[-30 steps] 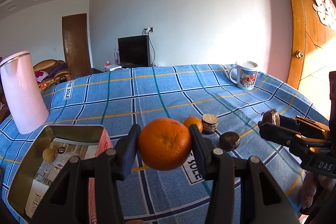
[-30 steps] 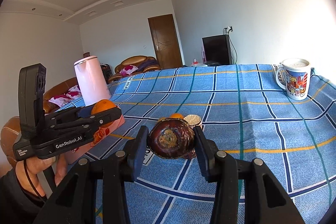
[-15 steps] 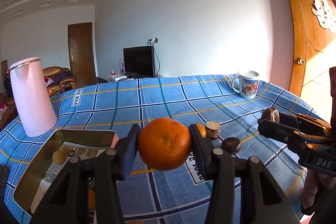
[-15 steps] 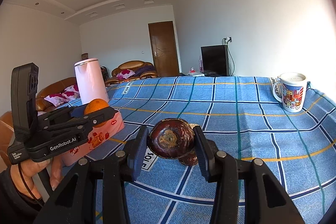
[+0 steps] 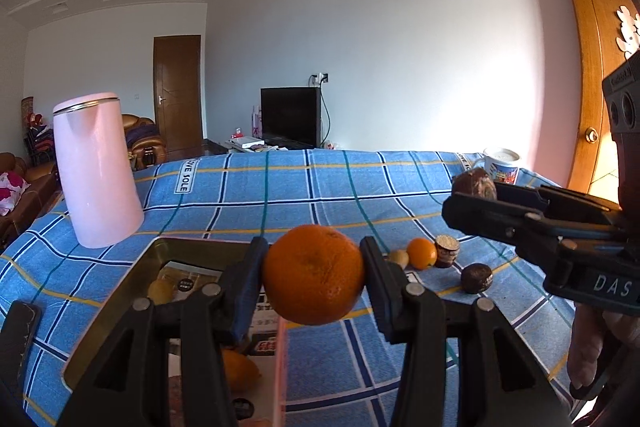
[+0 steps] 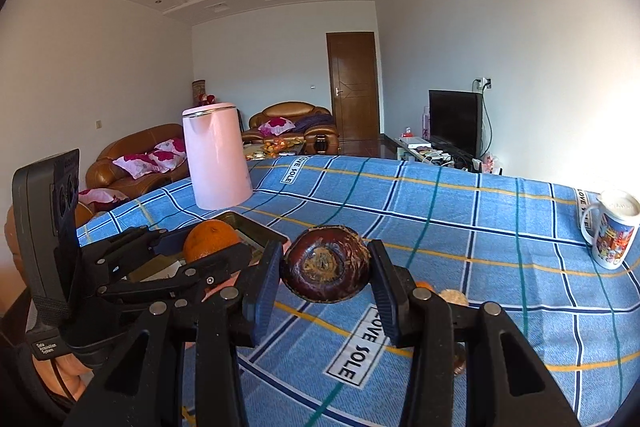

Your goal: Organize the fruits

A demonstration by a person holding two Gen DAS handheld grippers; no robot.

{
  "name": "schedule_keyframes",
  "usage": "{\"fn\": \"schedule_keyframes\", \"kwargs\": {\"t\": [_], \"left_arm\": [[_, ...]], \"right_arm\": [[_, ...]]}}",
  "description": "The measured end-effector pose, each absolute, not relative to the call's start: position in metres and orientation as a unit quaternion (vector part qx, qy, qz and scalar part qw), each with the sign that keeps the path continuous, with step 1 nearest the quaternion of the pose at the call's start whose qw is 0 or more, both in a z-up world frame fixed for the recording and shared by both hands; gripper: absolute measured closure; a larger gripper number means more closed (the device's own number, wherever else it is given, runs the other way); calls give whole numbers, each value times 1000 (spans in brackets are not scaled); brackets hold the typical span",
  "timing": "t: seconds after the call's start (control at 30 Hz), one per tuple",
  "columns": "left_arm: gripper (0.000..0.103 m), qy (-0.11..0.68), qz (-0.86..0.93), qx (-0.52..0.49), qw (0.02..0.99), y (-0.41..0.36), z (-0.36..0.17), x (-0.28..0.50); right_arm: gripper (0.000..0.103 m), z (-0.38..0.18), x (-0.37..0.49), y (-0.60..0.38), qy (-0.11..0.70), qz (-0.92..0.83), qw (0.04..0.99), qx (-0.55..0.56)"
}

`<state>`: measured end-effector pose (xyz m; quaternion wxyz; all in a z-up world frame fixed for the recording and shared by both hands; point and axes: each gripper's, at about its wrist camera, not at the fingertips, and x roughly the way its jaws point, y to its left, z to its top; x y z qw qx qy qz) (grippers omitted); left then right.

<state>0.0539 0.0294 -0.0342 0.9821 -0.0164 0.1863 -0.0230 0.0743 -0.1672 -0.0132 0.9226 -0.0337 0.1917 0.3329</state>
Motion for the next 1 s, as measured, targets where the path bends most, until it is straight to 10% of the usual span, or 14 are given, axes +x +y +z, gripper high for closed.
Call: {"fn": "schedule_keyframes", "kwargs": {"t": [1.0], "left_arm": [[55, 249, 99, -81, 960, 147, -68, 18]], "right_arm": [[57, -69, 101, 18, 313, 428, 838, -129]]}}
